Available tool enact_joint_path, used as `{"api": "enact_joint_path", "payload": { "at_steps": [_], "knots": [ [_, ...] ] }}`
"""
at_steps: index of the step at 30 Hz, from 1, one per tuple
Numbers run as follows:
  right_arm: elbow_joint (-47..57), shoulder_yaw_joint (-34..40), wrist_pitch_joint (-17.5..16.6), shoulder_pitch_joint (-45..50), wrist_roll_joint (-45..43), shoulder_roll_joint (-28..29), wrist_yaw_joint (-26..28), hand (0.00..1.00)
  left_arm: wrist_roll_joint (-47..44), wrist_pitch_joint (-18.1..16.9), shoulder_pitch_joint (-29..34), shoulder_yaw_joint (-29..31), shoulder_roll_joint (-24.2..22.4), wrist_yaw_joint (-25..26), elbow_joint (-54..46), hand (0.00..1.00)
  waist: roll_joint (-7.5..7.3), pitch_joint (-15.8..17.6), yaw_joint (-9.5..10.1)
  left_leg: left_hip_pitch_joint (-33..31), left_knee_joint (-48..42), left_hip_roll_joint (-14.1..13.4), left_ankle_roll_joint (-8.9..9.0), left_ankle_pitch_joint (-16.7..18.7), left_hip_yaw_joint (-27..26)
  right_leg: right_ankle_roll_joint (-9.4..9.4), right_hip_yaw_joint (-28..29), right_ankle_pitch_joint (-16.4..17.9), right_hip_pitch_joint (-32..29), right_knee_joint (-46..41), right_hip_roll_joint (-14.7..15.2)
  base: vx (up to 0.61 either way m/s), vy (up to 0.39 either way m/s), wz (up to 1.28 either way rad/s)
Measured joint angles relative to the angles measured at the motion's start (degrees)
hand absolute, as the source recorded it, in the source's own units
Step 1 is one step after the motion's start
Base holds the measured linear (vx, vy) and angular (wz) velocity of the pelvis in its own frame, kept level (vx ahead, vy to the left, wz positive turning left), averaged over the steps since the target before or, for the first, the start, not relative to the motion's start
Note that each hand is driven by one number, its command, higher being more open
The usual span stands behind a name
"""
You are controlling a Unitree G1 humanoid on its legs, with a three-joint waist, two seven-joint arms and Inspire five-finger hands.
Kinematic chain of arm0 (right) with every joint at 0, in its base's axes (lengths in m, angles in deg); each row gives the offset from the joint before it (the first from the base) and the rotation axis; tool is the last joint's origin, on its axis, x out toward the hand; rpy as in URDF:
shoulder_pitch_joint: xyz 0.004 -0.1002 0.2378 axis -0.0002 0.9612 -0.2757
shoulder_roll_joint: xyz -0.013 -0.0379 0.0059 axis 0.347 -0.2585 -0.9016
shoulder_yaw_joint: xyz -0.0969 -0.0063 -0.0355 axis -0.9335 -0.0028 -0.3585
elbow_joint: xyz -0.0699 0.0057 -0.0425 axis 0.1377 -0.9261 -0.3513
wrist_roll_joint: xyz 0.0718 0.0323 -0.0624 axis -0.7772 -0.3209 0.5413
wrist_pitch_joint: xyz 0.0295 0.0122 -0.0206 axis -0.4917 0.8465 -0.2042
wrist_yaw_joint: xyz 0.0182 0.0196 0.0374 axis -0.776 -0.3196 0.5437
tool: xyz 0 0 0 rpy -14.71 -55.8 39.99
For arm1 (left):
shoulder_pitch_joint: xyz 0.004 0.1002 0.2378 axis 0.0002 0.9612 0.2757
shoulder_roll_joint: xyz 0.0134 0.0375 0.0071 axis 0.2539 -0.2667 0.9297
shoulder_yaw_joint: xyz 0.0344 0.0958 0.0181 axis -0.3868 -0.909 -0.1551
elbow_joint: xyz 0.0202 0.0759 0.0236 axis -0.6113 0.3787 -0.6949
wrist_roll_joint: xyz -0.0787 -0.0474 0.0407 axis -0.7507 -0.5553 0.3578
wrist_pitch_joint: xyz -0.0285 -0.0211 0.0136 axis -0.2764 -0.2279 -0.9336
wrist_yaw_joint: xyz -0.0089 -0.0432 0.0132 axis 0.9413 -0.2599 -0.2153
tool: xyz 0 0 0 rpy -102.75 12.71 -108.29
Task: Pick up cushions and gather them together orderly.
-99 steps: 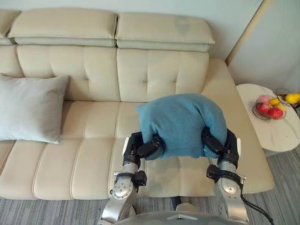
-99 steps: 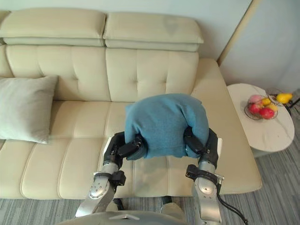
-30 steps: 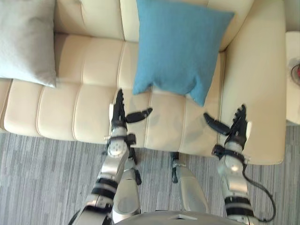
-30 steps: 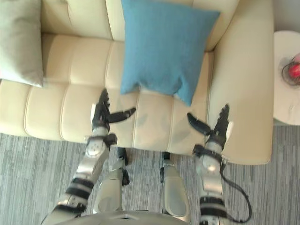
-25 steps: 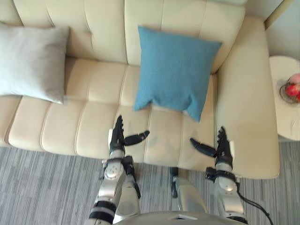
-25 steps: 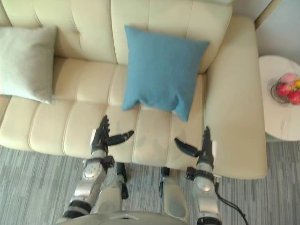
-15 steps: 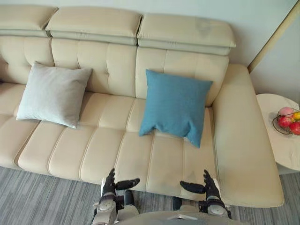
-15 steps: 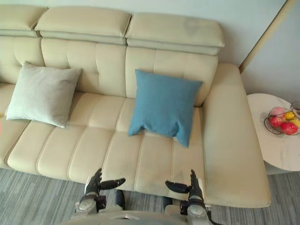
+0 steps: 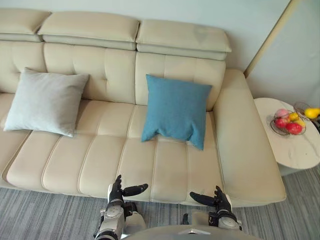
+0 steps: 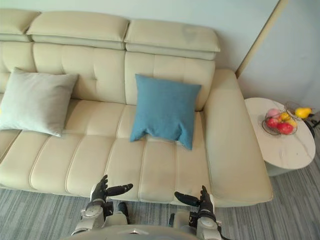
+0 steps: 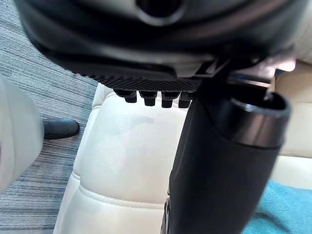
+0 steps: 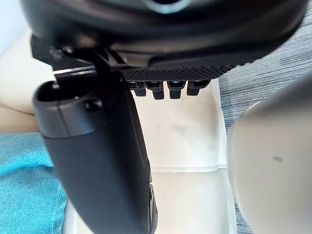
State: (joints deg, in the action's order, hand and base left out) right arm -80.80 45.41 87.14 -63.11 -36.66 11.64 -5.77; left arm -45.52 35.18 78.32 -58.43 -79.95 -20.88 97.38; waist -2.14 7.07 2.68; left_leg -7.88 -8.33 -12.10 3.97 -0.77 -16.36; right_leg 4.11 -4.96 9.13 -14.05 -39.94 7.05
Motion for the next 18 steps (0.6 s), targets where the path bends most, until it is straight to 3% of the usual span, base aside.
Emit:
{"api": "enact_joint_path", "payload": {
  "at_steps": [1, 2, 4, 5, 7, 9, 11, 13, 16, 18],
  "knots": [
    [0.0, -0.2, 0.0, 0.4, 0.0, 0.4, 0.0, 1.00, 0.0, -0.3, 0.6, 0.1, 0.2, 0.0, -1.1, 1.00, -0.88, -0.6, 0.18, -0.5, -0.3, 0.5, -0.12, -0.5, 0.4, 0.79, 0.3, 0.3, 1.3, -5.5, 1.6, -0.10, -0.219, 0.27],
    [-0.1, -0.4, 0.0, 0.2, 0.0, 0.7, 0.0, 1.00, 0.0, -0.4, 1.0, 0.8, 0.4, 0.2, -1.3, 1.00, -2.09, -1.4, 0.32, -2.1, -1.3, 0.9, 0.38, -1.2, 1.0, 2.17, 0.9, 1.3, 2.9, -2.8, 1.7, -0.13, -0.276, 0.17],
    [-0.1, -0.1, 0.0, -0.9, 0.0, 0.5, -0.1, 1.00, 0.0, -0.2, 0.9, 2.3, -1.2, 0.5, -1.1, 1.00, -0.25, -1.7, 1.52, -4.2, -1.6, 0.4, 0.25, -2.4, 2.5, 2.49, 0.4, 2.2, 3.9, 3.6, -0.5, -0.10, -0.173, -0.13],
    [-0.1, 0.7, 0.0, -1.3, 0.0, -0.1, -0.5, 1.00, -0.2, -0.1, 1.3, 2.3, -2.2, 0.5, -1.2, 1.00, 0.17, -1.7, 2.59, -5.5, -1.5, 0.3, -0.03, -3.9, 2.6, 1.78, 0.3, 4.8, 6.5, 9.8, -1.5, -0.13, -0.173, -0.12],
    [-0.2, 0.9, 0.0, -2.1, 0.0, -0.2, -0.8, 1.00, -0.2, 0.1, 0.5, 1.3, -2.1, 0.4, -1.0, 1.00, 0.15, -1.6, 3.14, -7.8, -1.4, 0.3, 1.38, -5.1, 2.8, 0.23, -0.2, 7.5, 7.6, 15.5, -1.9, -0.14, -0.151, 0.05],
    [-0.2, 0.9, 0.0, -3.5, -0.1, -0.5, -1.1, 1.00, -0.1, 0.1, -0.1, 1.0, -2.7, 0.5, -0.4, 1.00, 2.24, -0.2, 2.99, -8.9, -0.4, -0.7, 1.34, -7.5, 4.7, -0.81, -2.1, 7.2, 8.9, 19.4, -3.5, -0.24, -0.094, 0.31],
    [-0.4, 0.9, 0.0, -2.4, -0.1, -0.6, -1.6, 1.00, -0.1, 0.1, 0.1, -0.6, -3.4, 0.4, -0.5, 1.00, 3.32, -0.1, 2.78, -8.2, 3.1, -1.0, 1.69, -10.6, 5.9, -1.54, -5.0, 6.8, 9.1, 19.1, -4.1, -0.24, -0.032, 0.61],
    [-0.7, 1.2, 0.0, -2.3, -1.2, 0.0, -1.8, 1.00, 0.0, 0.1, -0.6, -0.6, -3.5, 0.3, -0.8, 1.00, 2.50, 0.5, 2.81, -9.2, 0.5, -1.5, 0.91, -8.2, 5.0, -2.71, -7.1, 6.0, 8.8, 19.3, -3.1, -0.14, 0.012, 0.43],
    [-0.7, 2.0, 0.0, -1.6, -2.3, -0.4, -2.2, 1.00, 0.6, 0.1, -0.9, -0.6, -3.7, 0.4, -0.8, 1.00, 1.54, 0.9, 1.92, -9.1, -15.9, -0.5, 0.79, 4.6, 4.8, -1.50, -7.8, 4.3, 8.1, 19.3, -0.1, -0.12, 0.126, 0.28],
    [-0.7, 2.2, 0.0, -1.4, -2.3, -0.2, -2.1, 1.00, 0.7, 0.1, -0.8, -0.3, -3.8, 0.3, -0.7, 1.00, 2.00, 0.7, 1.76, -8.3, -19.8, -1.4, 0.55, 8.8, 4.7, -0.54, -7.7, 3.7, 7.9, 19.3, 0.3, -0.06, 0.165, 0.01]
  ]
}}
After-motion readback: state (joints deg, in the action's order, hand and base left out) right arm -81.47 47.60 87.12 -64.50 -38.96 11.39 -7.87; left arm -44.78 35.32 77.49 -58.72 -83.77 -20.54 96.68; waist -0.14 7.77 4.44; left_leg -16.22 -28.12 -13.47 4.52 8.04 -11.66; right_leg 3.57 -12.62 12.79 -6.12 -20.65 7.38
